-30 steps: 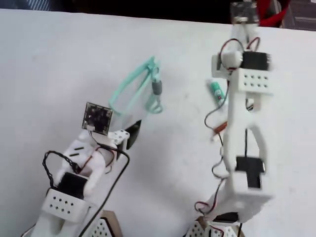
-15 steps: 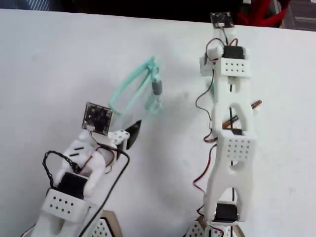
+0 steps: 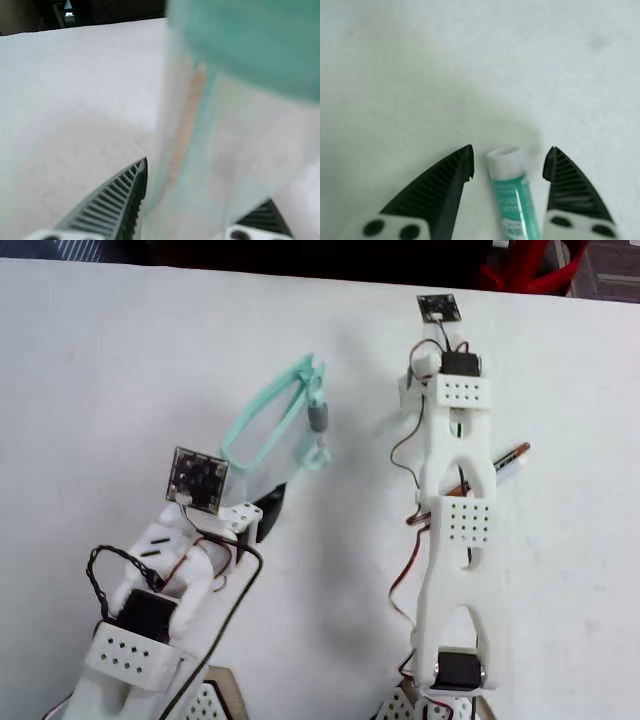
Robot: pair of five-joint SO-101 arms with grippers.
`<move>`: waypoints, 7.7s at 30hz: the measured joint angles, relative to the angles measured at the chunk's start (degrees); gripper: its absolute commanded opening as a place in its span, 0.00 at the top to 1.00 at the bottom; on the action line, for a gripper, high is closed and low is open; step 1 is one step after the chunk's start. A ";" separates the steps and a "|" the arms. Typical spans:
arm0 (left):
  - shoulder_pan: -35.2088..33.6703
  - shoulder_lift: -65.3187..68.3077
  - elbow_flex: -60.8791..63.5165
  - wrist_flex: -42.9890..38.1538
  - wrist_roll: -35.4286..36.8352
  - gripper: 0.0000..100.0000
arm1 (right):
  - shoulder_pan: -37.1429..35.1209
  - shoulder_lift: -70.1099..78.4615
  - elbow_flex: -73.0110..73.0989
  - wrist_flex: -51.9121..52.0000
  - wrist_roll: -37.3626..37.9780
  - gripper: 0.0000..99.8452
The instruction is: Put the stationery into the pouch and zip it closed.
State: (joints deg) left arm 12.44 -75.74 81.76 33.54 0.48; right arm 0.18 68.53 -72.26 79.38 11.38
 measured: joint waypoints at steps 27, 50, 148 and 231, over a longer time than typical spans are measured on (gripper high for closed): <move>0.00 0.00 0.00 0.00 0.00 0.74 | -0.44 -13.71 -18.37 19.16 4.92 0.98; 0.00 0.00 -2.02 8.18 0.00 0.72 | -25.76 -82.02 26.99 19.16 4.92 0.98; -5.10 0.00 -2.02 4.92 0.53 0.72 | -8.70 -125.54 102.95 -24.44 -19.52 0.82; -36.66 118.86 -96.44 -10.11 8.70 0.98 | -5.98 -83.25 113.23 -38.33 -22.51 0.83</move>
State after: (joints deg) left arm -24.22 43.12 -14.68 23.43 9.19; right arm -5.80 -14.73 40.97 41.05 -11.12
